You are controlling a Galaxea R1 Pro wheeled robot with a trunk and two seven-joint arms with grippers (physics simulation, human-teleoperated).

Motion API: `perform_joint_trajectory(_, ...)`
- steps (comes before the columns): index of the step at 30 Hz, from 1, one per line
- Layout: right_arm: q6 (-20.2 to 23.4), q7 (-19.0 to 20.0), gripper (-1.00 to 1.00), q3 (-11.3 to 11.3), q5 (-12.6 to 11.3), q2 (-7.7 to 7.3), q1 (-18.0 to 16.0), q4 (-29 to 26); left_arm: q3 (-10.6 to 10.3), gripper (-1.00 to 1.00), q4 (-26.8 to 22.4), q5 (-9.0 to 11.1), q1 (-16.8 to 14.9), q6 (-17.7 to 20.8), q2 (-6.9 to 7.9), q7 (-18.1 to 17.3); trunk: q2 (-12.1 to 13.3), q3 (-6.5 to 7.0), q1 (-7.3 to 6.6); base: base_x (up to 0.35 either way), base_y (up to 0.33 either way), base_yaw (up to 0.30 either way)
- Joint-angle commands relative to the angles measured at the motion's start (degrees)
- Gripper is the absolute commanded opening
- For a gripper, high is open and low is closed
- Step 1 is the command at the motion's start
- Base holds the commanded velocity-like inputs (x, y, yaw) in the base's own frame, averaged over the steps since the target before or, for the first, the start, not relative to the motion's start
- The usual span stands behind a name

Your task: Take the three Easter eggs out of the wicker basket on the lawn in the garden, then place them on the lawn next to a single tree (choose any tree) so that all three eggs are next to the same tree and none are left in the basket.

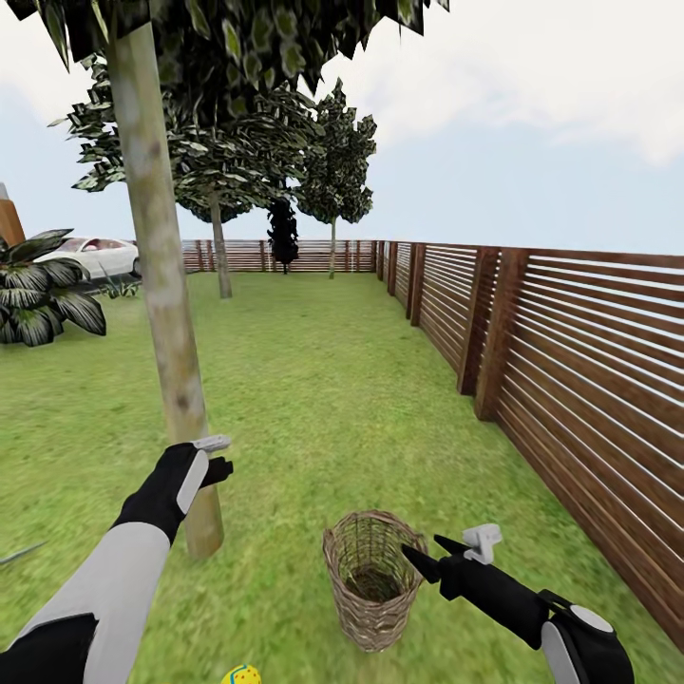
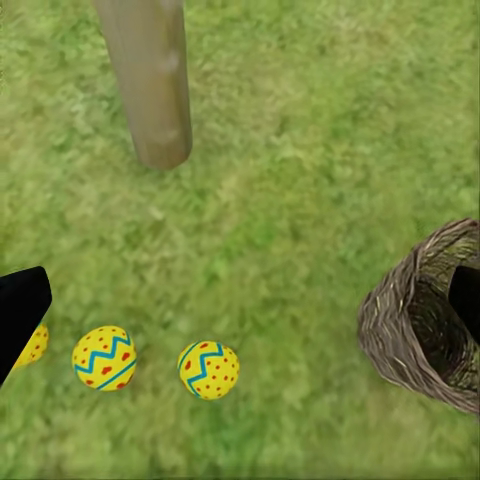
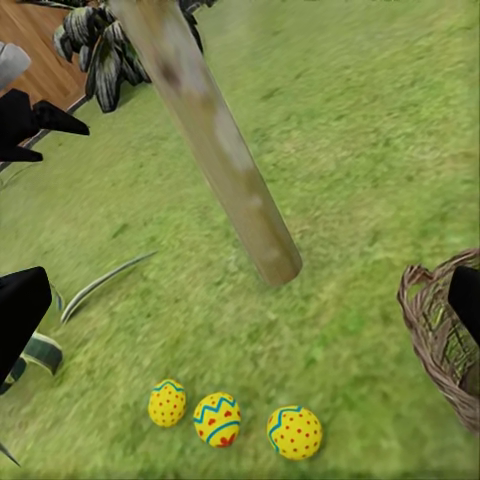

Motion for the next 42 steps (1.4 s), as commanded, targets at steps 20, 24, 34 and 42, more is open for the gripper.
perform_joint_trajectory(20,0.05,-9.51,1.00,0.22,5.57,0.03,-0.28,7.21,-0.29,1.00,22.45,0.43,3.28,-15.50,0.71,-0.52,7.96,3.50,-4.38,0.000,0.000,0.000)
perform_joint_trajectory(24,-1.41,-13.75,1.00,-0.09,9.67,-0.06,-0.43,16.66,-0.35,1.00,25.89,0.34,6.47,-20.94,0.66,-0.53,9.57,4.22,-5.26,0.000,0.000,0.000)
perform_joint_trajectory(34,-5.49,-20.10,1.00,-3.02,12.67,-0.10,0.21,22.80,-0.40,1.00,27.35,0.12,16.68,-28.38,0.75,-0.62,13.58,6.01,-7.46,0.000,0.000,0.000)
perform_joint_trajectory(42,-7.74,-21.22,1.00,-5.32,12.64,-0.09,0.63,33.24,-0.48,1.00,27.43,0.03,26.13,-33.84,0.91,-0.62,16.79,7.45,-9.22,0.000,0.000,0.000)
